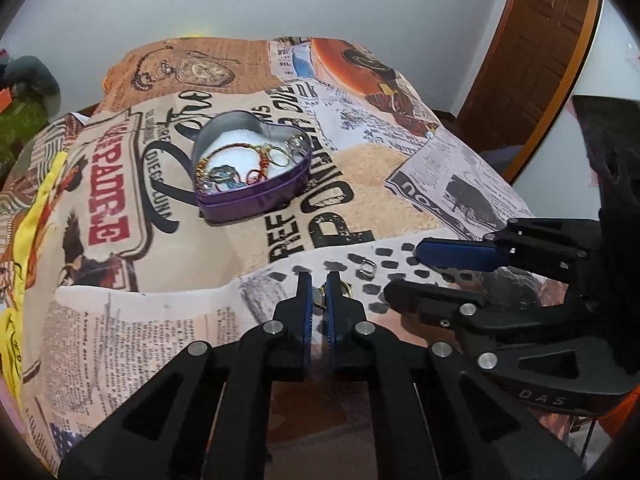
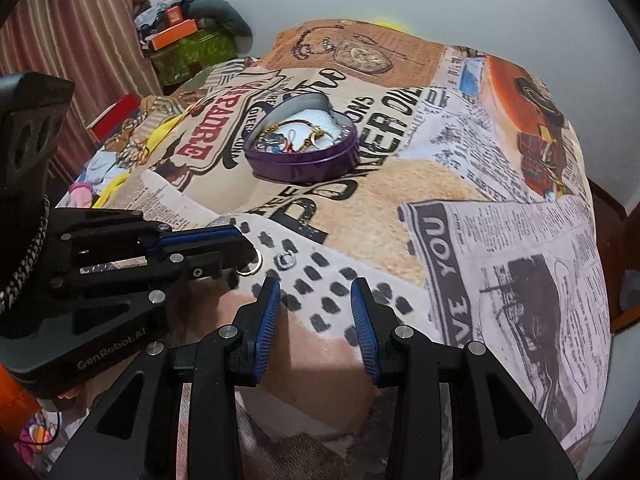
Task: Organize jewelry
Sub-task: 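Grasp a small ring with the left tool while the right tool grasps another, then lower both rings into the purple heart tin and open both tools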
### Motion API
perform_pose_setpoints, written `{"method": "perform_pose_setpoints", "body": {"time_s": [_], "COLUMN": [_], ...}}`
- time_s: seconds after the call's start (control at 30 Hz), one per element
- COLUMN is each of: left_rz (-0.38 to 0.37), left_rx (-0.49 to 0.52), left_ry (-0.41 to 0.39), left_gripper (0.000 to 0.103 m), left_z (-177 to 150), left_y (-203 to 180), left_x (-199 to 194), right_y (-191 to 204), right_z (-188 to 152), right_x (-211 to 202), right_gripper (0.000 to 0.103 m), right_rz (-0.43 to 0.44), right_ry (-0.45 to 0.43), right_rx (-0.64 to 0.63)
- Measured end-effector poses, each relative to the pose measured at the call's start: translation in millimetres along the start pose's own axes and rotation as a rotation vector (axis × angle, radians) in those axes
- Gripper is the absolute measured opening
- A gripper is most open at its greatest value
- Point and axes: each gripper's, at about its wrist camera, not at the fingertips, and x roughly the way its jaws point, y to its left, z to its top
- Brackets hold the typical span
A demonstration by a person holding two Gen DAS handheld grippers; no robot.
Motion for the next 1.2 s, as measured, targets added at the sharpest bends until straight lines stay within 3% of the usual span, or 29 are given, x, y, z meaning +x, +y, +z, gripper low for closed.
{"method": "perform_pose_setpoints", "body": {"time_s": [0.13, 0.4, 0.77, 1.2], "left_rz": [0.018, 0.035, 0.057, 0.085], "left_rx": [-0.014, -0.049, -0.057, -0.048], "left_ry": [-0.024, -0.051, -0.087, -0.202], "left_gripper": [0.005, 0.005, 0.005, 0.005], "left_z": [1, 0, 6, 38], "left_y": [10, 24, 27, 27], "left_x": [-8, -16, -32, -69], "right_y": [5, 17, 10, 4], "right_z": [6, 13, 20, 58], "right_x": [6, 19, 8, -51], "right_gripper": [0.033, 0.01, 0.009, 0.009], "right_rz": [0.006, -0.007, -0.011, -0.024], "right_ry": [0.014, 0.042, 0.009, -0.178], "right_rx": [-0.031, -0.103, -0.058, 0.008]}}
